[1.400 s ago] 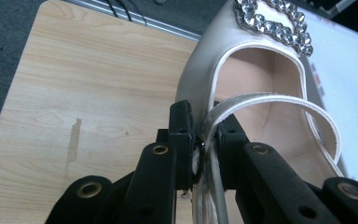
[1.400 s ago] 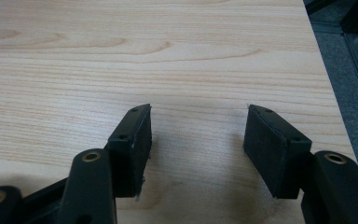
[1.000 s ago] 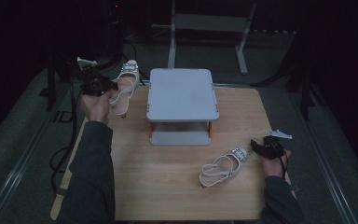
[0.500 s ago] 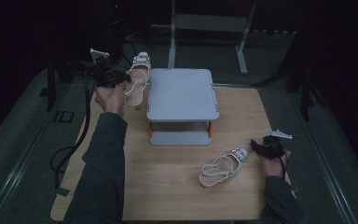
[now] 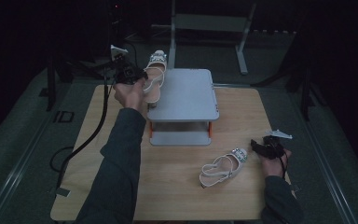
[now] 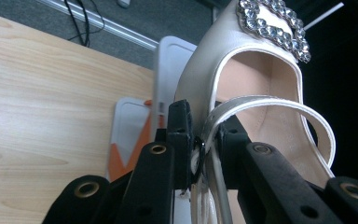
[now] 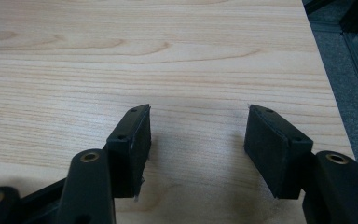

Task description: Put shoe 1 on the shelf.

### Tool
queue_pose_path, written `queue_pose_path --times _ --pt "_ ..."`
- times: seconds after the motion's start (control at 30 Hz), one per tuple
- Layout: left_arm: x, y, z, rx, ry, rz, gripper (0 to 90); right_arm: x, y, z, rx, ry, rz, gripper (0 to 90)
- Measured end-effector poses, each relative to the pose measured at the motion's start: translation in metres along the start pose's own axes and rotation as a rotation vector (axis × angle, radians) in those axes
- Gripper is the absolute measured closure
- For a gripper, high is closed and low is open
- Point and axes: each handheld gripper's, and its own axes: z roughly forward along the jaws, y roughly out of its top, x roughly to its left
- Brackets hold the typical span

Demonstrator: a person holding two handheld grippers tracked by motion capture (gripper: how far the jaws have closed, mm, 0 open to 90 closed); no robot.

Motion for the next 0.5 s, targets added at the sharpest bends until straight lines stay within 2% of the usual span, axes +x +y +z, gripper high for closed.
queue_pose_path --times 0.17,0.27,0.5 --pt "-0.012 -0.002 0.006 -0.005 0.015 -0.005 80.0 0.000 0.000 0.000 0.000 0.000 0.001 40.5" --pt "-0.021 -0.008 0.014 -0.002 0.022 -0.033 80.0 -0.001 0.000 0.000 -0.001 0.002 0.002 40.5" --pt "-0.036 -0.015 0.026 0.013 0.037 -0.048 80.2 -0.001 0.000 0.000 -0.001 0.003 0.004 40.5"
